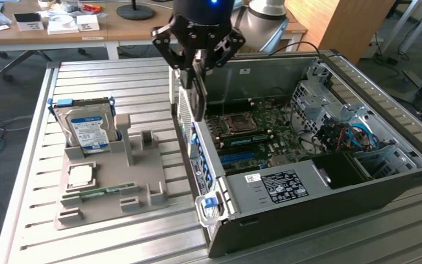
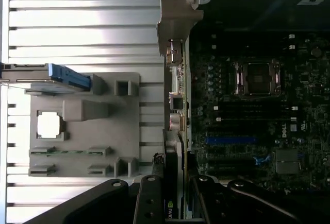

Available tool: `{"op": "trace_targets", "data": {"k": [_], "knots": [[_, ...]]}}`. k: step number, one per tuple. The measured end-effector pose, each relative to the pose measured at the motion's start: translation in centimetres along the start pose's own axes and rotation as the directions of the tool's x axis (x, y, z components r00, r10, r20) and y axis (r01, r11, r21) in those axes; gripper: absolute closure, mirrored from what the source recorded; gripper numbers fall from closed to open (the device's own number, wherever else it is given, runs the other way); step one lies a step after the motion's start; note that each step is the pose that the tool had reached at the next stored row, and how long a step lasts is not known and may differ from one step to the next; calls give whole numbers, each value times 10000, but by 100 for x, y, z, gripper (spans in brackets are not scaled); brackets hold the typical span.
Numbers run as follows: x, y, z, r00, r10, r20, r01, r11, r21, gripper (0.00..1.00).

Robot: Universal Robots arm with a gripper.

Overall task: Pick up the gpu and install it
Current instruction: 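Pick up the gpu and move the gpu toward the slot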

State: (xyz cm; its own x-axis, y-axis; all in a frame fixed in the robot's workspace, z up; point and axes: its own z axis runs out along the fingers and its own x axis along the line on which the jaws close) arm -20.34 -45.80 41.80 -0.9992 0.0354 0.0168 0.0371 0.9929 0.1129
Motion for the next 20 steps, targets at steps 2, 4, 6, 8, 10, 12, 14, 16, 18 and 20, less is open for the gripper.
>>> {"op": "trace_targets", "data": {"k": [2, 4, 6, 8, 10, 12, 14, 16, 18, 20], "knots": [[-71, 3, -1, 10000, 1, 0, -1, 10000, -13, 73], [-142, 5, -2, 10000, 0, 0, 0, 10000, -32, 73], [-212, 8, -3, 10000, 0, -2, 0, 10000, -50, 73], [-284, 11, -4, 10000, 1, -3, -1, 10000, -68, 73], [-352, 13, -4, 10000, -2, -3, 2, 10000, -81, 73], [-414, 16, -5, 10000, -4, -3, 3, 10000, -90, 73], [-470, 17, -6, 10000, -5, -4, 5, 10000, -98, 73], [-521, 19, -7, 10000, -7, -4, 7, 9999, -102, 73], [-571, 21, -7, 10000, -7, -5, 7, 9999, -113, 73], [-618, 23, -8, 10000, -8, -5, 8, 9999, -124, 73]]}}
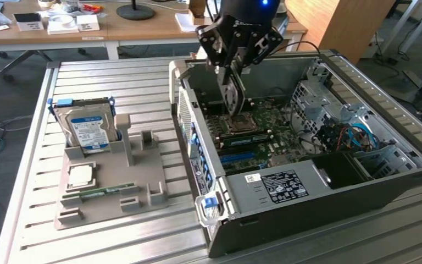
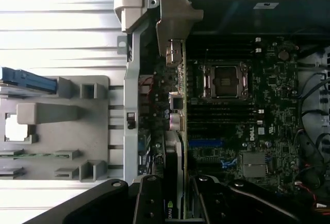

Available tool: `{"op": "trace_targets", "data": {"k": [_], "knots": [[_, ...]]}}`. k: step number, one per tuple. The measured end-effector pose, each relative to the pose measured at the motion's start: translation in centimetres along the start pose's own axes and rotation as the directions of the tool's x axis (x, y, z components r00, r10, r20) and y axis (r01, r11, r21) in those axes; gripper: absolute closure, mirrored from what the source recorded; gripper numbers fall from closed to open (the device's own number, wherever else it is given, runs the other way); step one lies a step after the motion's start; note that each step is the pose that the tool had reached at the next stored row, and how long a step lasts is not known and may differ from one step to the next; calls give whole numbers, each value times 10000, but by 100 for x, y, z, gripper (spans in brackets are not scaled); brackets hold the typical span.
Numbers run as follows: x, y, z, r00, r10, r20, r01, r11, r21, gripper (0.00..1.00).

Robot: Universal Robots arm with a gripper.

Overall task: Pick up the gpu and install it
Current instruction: 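Pick up the gpu and move the gpu toward the slot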

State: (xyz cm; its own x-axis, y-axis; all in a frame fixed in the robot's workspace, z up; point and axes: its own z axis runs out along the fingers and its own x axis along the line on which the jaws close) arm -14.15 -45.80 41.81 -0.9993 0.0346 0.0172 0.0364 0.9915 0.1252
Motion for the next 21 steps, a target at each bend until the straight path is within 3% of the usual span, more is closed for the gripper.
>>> {"op": "trace_targets", "data": {"k": [21], "knots": [[-548, 20, -7, 10000, -30, -9, 30, 9999, -130, 73]]}}
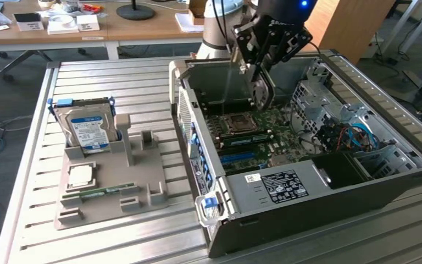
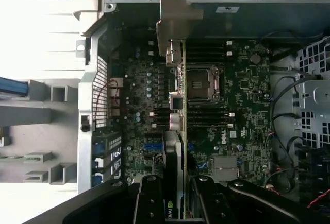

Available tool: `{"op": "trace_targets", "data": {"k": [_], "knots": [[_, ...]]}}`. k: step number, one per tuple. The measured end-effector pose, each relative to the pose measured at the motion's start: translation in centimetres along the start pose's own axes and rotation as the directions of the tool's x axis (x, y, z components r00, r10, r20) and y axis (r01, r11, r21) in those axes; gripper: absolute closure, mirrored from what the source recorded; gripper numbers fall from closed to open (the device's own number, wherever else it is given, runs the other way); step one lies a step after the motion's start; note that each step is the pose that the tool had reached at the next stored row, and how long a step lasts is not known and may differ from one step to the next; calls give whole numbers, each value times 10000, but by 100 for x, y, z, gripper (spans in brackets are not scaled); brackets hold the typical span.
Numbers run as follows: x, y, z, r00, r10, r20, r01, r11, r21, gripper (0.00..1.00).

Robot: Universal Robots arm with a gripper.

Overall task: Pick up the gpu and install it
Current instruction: 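Pick up the gpu and move the gpu toward the slot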

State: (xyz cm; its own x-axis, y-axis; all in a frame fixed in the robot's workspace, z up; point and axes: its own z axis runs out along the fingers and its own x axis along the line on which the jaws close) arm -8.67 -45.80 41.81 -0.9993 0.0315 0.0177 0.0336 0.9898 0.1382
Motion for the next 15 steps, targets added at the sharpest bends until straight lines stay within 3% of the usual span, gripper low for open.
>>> {"op": "trace_targets", "data": {"k": [4, 15], "knots": [[-69, 2, -1, 10000, -11, -1, 11, 10000, -16, 73], [-118, 5, -1, 10000, -16, -6, 16, 10000, -13, 73]]}}
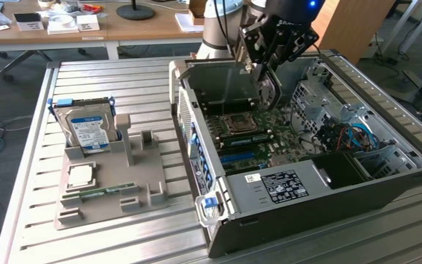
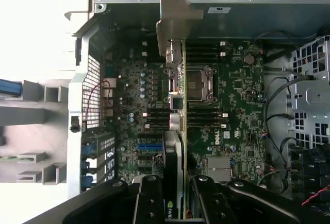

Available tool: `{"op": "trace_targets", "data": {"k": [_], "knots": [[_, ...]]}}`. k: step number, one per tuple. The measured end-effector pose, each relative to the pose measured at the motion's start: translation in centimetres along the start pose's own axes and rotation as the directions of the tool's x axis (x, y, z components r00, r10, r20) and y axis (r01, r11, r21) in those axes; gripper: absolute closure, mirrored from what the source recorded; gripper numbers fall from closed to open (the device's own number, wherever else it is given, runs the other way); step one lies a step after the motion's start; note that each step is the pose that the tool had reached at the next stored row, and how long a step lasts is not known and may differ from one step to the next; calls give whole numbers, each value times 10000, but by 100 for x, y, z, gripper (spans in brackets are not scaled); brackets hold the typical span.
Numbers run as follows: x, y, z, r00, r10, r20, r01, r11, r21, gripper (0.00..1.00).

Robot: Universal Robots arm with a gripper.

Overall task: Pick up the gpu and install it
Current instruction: 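Pick up the gpu and move the gpu toward the slot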

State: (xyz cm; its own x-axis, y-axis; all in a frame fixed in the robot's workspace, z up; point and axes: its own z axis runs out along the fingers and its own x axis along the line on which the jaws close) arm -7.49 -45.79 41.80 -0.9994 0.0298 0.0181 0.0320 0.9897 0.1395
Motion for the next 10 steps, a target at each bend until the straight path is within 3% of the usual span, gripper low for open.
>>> {"op": "trace_targets", "data": {"k": [2, 4, 8, 10], "knots": [[-16, 1, 0, 10000, 1, -25, -1, 10000, 47, 73], [-26, 1, -1, 10000, 8, -64, -7, 9999, 142, 73], [-35, 2, 0, 9999, 33, -159, -26, 9990, 456, 73], [-36, 3, 0, 9999, 34, -166, -26, 9988, 483, 73]]}}
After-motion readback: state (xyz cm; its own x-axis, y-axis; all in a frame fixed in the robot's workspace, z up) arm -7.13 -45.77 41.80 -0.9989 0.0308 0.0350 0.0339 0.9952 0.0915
